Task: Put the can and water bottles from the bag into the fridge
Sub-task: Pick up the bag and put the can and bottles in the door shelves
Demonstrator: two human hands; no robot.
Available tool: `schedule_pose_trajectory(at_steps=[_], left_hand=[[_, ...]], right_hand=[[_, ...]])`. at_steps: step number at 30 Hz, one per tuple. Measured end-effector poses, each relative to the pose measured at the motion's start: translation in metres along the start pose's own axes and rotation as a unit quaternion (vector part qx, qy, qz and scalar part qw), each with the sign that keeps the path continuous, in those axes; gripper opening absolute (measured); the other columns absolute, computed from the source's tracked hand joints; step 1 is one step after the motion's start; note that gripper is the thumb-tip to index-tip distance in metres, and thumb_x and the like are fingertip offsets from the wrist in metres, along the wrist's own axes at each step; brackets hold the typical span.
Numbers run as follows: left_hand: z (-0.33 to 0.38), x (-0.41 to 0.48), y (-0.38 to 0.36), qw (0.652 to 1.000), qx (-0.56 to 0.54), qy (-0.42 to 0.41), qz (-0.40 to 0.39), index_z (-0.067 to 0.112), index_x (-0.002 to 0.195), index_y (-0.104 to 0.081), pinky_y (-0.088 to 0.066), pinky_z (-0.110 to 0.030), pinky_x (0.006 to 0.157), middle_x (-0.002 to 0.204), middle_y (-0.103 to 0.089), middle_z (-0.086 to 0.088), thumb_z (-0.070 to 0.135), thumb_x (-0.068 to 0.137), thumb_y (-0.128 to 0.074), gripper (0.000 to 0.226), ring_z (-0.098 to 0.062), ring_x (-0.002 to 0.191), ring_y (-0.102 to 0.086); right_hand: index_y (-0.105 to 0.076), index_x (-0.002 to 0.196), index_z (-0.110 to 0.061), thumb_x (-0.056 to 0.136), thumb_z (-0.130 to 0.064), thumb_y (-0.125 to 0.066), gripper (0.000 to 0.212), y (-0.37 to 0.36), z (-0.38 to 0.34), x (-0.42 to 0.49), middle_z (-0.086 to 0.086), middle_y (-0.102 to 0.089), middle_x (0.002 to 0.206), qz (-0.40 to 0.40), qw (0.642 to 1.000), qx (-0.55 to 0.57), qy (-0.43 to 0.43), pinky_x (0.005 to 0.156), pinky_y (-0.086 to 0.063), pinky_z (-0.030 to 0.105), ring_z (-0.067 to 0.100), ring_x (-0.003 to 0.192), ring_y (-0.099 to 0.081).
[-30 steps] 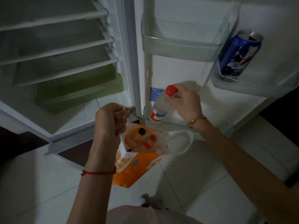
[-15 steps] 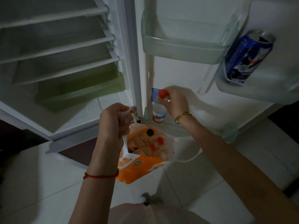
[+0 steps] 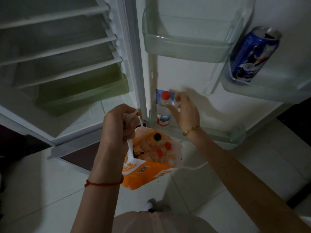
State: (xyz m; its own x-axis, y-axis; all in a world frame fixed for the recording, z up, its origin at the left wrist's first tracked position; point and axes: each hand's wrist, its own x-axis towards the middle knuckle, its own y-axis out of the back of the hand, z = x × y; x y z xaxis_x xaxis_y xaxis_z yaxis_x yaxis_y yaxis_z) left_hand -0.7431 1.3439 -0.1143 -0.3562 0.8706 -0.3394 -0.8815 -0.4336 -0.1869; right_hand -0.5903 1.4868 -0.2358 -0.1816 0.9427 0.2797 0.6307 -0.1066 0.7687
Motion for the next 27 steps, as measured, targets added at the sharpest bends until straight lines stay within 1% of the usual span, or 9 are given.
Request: schedule_pose_trajectory(at_steps=[2,5,8,10,13,18,20,23,27], left_hand=[[0.000,-0.003,-0.001,1.000,-0.001,-0.002,-0.004,0.005,0.071,-0.054,-0.013,-0.020,0.040,0.040,-0.033,0.006,0.011,0.088,-0.041,0.023,-0.008,0.036,-0.018],[-0.001,-0.007,-0.002,1.000,0.006,-0.005,-0.011,0.006,0.071,-0.055,-0.015,-0.020,0.039,0.040,-0.034,0.007,0.011,0.088,-0.042,0.023,-0.008,0.036,-0.019],[-0.002,-0.014,-0.003,1.000,0.013,-0.014,-0.019,0.005,0.073,-0.056,-0.017,-0.019,0.039,0.039,-0.034,0.008,0.011,0.089,-0.042,0.022,-0.007,0.036,-0.019],[-0.003,-0.017,-0.004,0.999,0.016,-0.014,-0.025,0.006,0.073,-0.055,-0.016,-0.019,0.039,0.039,-0.034,0.008,0.011,0.089,-0.042,0.021,-0.007,0.036,-0.018],[-0.006,-0.020,-0.004,0.999,0.016,-0.007,-0.031,0.005,0.072,-0.055,-0.016,-0.015,0.037,0.040,-0.033,0.006,0.010,0.088,-0.042,0.021,-0.007,0.034,-0.017],[-0.012,-0.026,-0.003,0.999,0.021,-0.007,-0.040,0.006,0.072,-0.054,-0.018,-0.014,0.034,0.040,-0.031,0.006,0.011,0.087,-0.042,0.020,-0.007,0.033,-0.018],[-0.014,-0.028,-0.003,0.999,0.018,-0.005,-0.043,0.006,0.072,-0.054,-0.019,-0.014,0.034,0.041,-0.032,0.006,0.010,0.087,-0.043,0.019,-0.007,0.033,-0.018],[-0.015,-0.030,-0.002,0.999,0.014,-0.004,-0.036,0.005,0.073,-0.055,-0.019,-0.014,0.035,0.041,-0.032,0.005,0.010,0.086,-0.043,0.018,-0.007,0.034,-0.018],[-0.012,-0.031,0.003,1.000,0.007,-0.002,-0.007,0.005,0.074,-0.058,-0.015,-0.016,0.038,0.042,-0.033,0.006,0.009,0.086,-0.045,0.017,-0.008,0.035,-0.018]], right_hand=[[-0.052,0.078,-0.017,0.093,-0.041,-0.056,0.029,0.005,0.004,-0.027,-0.003,-0.053,0.072,-0.010,0.999,-0.024,-0.023,0.053,-0.033,0.022,0.012,0.059,-0.049],[-0.044,0.060,-0.017,0.093,-0.027,-0.054,0.036,-0.008,0.022,-0.066,-0.002,-0.051,0.059,-0.182,0.977,-0.064,-0.092,0.061,-0.034,0.024,0.019,0.060,-0.053],[-0.060,0.090,-0.011,0.094,-0.023,-0.050,0.017,-0.030,0.036,-0.090,-0.002,-0.059,0.076,-0.376,0.912,-0.136,-0.088,0.070,-0.036,0.024,0.019,0.079,-0.052],[-0.057,0.118,-0.009,0.093,-0.022,-0.054,0.028,-0.047,0.041,-0.103,0.005,-0.064,0.105,-0.411,0.899,-0.103,-0.110,0.075,-0.038,0.022,0.020,0.089,-0.055],[-0.058,0.122,-0.011,0.087,-0.022,-0.066,0.038,-0.067,0.048,-0.113,0.005,-0.061,0.112,-0.358,0.908,0.023,-0.217,0.078,-0.043,0.020,0.022,0.105,-0.061],[-0.058,0.060,-0.029,0.066,-0.026,-0.074,0.018,-0.085,0.049,-0.122,0.002,-0.060,0.081,-0.301,0.885,0.133,-0.330,0.084,-0.053,0.035,0.026,0.088,-0.062],[-0.054,0.065,-0.029,0.075,-0.026,-0.074,0.022,-0.080,0.037,-0.122,0.003,-0.060,0.084,-0.252,0.892,0.138,-0.349,0.091,-0.054,0.042,0.025,0.089,-0.061],[-0.056,0.093,-0.024,0.088,-0.015,-0.065,0.013,-0.084,0.039,-0.128,0.003,-0.051,0.103,-0.331,0.883,0.111,-0.313,0.098,-0.049,0.036,0.017,0.096,-0.050],[-0.066,0.104,-0.011,0.083,-0.027,-0.071,0.027,-0.079,0.037,-0.133,0.007,-0.066,0.106,-0.274,0.926,0.058,-0.255,0.072,-0.053,0.026,0.023,0.100,-0.063]])
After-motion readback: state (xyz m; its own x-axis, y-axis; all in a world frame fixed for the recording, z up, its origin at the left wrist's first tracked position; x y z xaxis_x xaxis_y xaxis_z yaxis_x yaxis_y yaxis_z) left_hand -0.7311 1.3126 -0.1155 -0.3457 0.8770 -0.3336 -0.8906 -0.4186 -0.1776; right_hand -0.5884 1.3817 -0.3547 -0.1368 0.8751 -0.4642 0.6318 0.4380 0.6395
